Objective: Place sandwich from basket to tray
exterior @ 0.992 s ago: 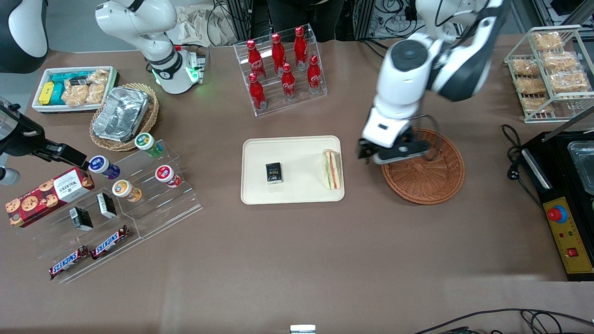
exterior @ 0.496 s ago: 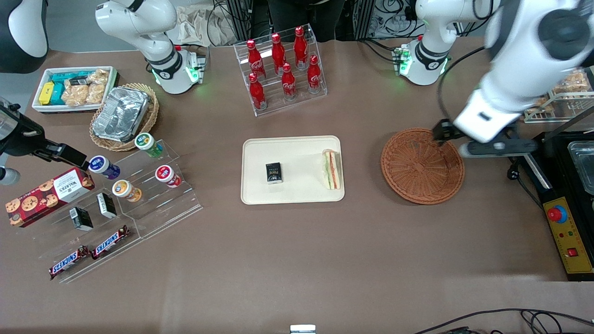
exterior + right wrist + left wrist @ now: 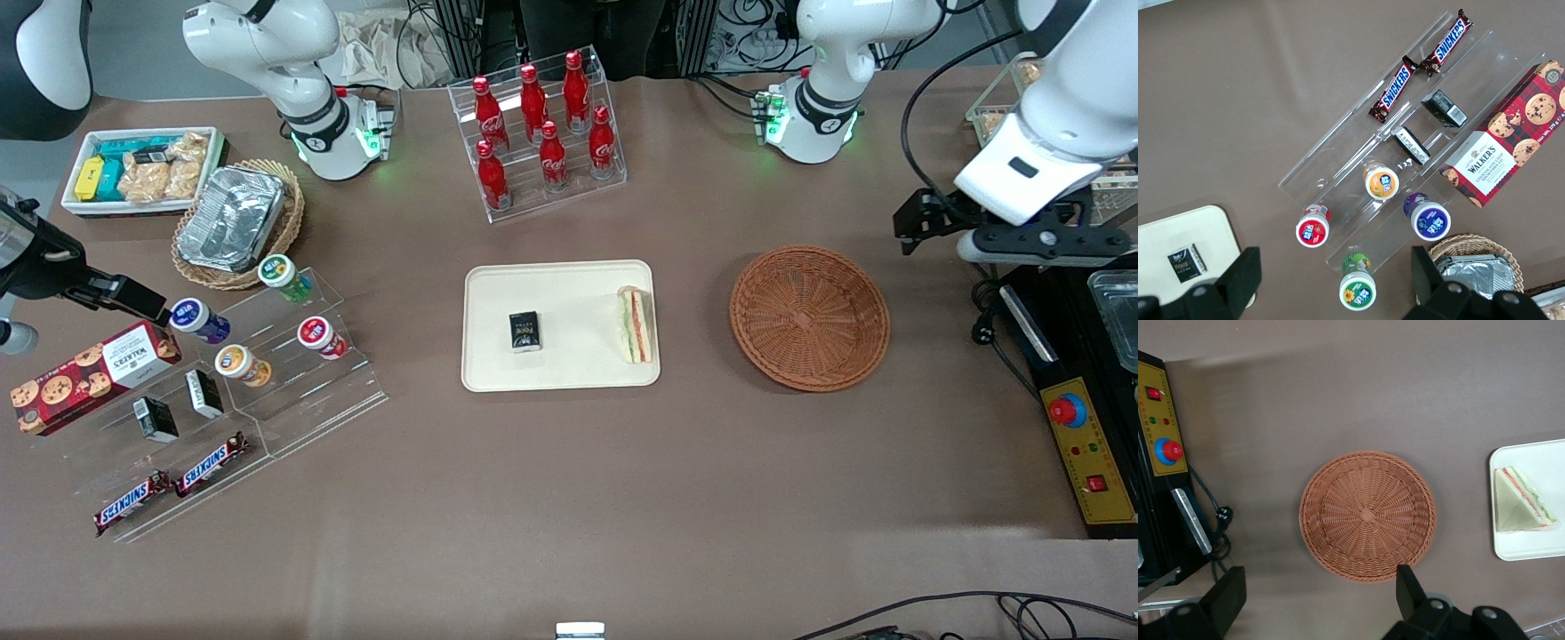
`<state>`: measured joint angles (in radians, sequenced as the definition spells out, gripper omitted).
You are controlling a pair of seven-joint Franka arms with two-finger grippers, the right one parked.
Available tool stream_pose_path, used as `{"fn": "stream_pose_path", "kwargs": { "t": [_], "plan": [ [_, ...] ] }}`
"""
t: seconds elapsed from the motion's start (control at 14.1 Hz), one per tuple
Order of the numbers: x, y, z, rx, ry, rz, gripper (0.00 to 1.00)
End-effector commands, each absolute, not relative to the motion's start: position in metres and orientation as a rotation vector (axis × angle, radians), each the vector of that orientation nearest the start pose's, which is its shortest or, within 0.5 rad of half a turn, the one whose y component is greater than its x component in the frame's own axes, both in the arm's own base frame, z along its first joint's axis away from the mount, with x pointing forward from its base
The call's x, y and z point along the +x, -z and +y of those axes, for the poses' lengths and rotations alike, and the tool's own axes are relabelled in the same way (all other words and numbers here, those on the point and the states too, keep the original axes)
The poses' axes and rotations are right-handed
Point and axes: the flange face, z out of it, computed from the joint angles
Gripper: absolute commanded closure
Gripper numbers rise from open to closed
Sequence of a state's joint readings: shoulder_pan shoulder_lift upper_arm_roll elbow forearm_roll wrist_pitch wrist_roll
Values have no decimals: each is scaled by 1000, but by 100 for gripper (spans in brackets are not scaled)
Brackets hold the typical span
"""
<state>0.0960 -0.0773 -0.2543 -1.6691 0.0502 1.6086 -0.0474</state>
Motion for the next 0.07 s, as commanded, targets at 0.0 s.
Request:
{"fn": "stream_pose_path", "kwargs": {
  "t": [0.0],
  "plan": [
    [523, -630, -82, -3075, 36, 200, 0]
  ]
}}
